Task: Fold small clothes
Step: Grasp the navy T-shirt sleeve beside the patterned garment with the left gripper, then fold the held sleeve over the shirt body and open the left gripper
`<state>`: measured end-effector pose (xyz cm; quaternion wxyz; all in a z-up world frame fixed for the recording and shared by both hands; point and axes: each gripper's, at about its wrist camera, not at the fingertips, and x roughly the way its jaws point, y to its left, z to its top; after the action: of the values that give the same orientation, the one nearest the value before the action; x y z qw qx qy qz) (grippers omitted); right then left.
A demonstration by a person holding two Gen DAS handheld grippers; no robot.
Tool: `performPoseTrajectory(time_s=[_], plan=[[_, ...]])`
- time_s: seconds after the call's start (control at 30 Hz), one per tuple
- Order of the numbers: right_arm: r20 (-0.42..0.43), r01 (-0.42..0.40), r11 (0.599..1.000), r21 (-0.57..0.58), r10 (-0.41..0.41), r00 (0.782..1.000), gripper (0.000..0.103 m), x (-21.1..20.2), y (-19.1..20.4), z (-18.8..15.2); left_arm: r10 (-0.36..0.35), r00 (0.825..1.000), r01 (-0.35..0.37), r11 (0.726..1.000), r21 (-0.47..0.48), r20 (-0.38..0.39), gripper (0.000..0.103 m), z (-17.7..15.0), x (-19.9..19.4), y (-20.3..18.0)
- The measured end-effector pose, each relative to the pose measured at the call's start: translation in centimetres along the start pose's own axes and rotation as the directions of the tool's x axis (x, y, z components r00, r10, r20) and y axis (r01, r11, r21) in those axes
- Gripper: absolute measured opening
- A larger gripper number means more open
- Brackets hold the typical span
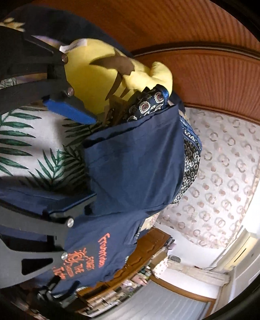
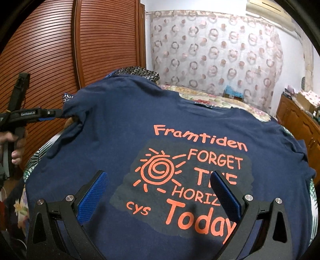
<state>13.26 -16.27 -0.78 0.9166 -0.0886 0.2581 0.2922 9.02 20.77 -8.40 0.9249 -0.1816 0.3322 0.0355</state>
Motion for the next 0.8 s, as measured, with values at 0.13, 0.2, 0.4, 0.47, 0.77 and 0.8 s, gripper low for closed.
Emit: performPoseTrajectory(time_s=[0.13, 0.2, 0.4, 0.47, 0.77, 0.8], plan=[[-0.005, 0.006, 1.000, 0.006, -0.005, 1.000, 0.102, 0.8, 0.5, 0.3, -0.008, 1.000, 0.008, 1.000, -0.017, -0.019, 0.058, 0.3, 1.1, 0.5], [0.000, 0.009, 1.000, 0.003, -0.009, 1.000, 0.102, 1.0, 1.0, 0.3, -0.024, 0.999, 0.023, 0.999, -0.033, -0.026, 0.047, 0.4, 1.4, 0.8], [0.002, 0.024, 1.000, 0.002, -0.024, 1.000, 0.102, 1.2, 1.2, 0.2, -0.055, 0.998, 0.054, 0.998, -0.031, -0.038, 0.020, 0.6, 1.5, 1.2], [0.006, 0.023, 1.000, 0.003, -0.023, 1.000, 0.102, 1.1, 1.2, 0.0, -0.041, 0.999, 0.041, 0.999, -0.005, -0.018, 0.009, 0.7, 0.9, 0.8], [0.015, 0.034, 0.999, -0.006, -0.034, 0.999, 0.102, 0.8, 1.6, -0.5, -0.025, 0.997, 0.020, 0.998, 0.068, 0.079, 0.002, 2.5, -2.3, -1.4], [0.016, 0.035, 0.999, -0.004, -0.035, 0.999, 0.102, 0.8, 1.7, -0.5, -0.015, 0.996, 0.009, 0.998, 0.067, 0.085, 0.003, 2.6, -2.5, -1.4]])
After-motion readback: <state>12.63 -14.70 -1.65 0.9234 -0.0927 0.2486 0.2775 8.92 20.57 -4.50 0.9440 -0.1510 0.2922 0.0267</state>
